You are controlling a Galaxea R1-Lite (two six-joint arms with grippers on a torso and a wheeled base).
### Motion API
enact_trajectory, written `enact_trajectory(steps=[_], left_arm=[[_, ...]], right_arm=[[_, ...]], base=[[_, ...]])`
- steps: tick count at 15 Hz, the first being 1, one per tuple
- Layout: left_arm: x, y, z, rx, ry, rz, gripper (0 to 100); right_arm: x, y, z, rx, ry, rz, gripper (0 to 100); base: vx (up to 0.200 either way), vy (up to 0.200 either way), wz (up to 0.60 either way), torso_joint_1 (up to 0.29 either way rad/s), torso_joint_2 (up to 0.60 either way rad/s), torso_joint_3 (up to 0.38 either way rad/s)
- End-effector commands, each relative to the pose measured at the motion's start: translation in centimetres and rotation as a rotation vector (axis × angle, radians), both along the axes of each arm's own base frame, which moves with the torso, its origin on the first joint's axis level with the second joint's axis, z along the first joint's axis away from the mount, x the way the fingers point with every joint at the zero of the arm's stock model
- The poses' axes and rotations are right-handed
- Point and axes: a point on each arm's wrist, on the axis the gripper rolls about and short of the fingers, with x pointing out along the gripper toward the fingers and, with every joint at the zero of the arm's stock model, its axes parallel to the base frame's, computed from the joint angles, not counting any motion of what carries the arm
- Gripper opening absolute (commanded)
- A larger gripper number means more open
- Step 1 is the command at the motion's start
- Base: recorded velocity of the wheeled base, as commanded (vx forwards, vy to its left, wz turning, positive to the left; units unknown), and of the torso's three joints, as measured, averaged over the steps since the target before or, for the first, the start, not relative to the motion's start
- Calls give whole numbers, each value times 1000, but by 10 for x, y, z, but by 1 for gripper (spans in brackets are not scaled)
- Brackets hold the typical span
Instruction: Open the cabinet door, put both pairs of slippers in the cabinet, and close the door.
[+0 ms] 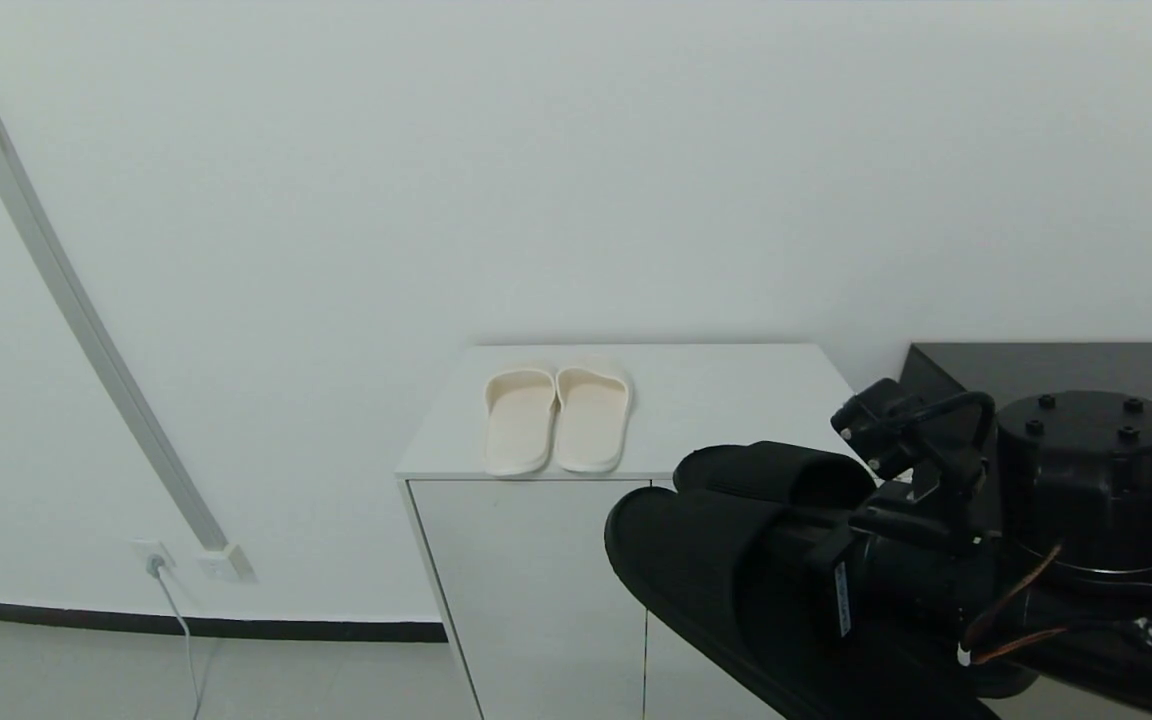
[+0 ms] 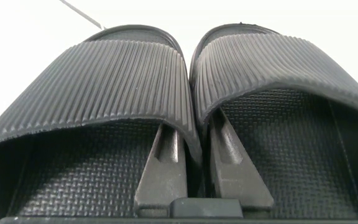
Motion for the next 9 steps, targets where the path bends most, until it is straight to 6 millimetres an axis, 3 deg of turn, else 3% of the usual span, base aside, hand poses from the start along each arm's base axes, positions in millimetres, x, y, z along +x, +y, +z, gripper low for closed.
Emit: enact_trajectory(steps=[1,9], left_arm=[[0,0,0,-1,2,-1,0],[0,0,0,1,0,0,0]], right_arm=[[-1,-1,1,4,-3,0,0],[-6,-6,6,15,-18,-1,0]], base=[[0,0,0,-119,305,163],[0,0,0,-212,509,289]])
